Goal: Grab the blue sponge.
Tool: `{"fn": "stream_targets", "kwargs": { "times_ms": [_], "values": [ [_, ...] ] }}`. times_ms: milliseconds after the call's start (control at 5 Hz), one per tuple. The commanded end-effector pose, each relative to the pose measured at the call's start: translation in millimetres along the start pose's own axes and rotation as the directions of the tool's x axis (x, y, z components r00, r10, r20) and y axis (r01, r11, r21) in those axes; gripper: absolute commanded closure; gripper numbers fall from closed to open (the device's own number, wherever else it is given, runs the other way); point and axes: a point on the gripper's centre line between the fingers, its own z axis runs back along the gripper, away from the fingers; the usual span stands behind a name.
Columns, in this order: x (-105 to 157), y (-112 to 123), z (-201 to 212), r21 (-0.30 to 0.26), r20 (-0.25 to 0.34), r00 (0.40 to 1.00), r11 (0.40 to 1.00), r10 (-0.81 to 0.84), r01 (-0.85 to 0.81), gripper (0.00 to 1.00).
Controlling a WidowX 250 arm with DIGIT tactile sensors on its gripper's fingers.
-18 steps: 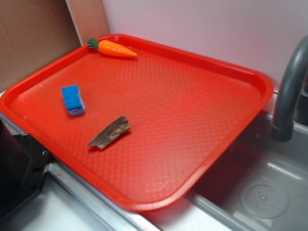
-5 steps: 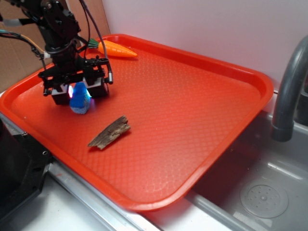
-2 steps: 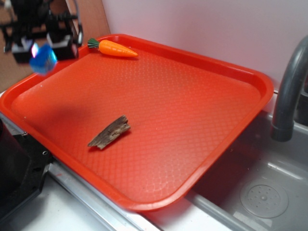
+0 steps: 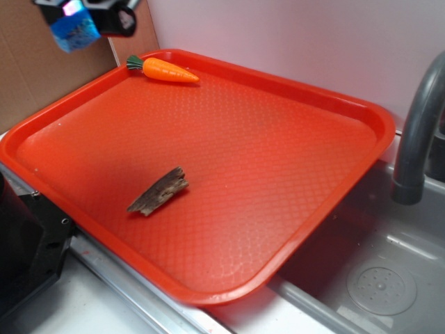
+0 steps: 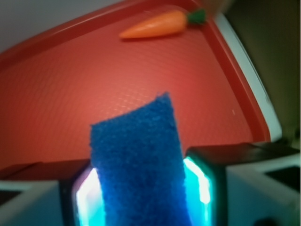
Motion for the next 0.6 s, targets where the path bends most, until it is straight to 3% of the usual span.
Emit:
{"fn": "stream_targets", "kwargs": {
  "times_ms": [0, 400],
  "values": [
    [3.6, 6.6, 25.5, -0.048, 0.073, 0.956, 0.957, -0.283, 0.287, 1.00],
    [2.2, 10.7, 22.7, -0.050, 0.060, 0.974, 0.974, -0.216, 0.219, 1.00]
  ]
}}
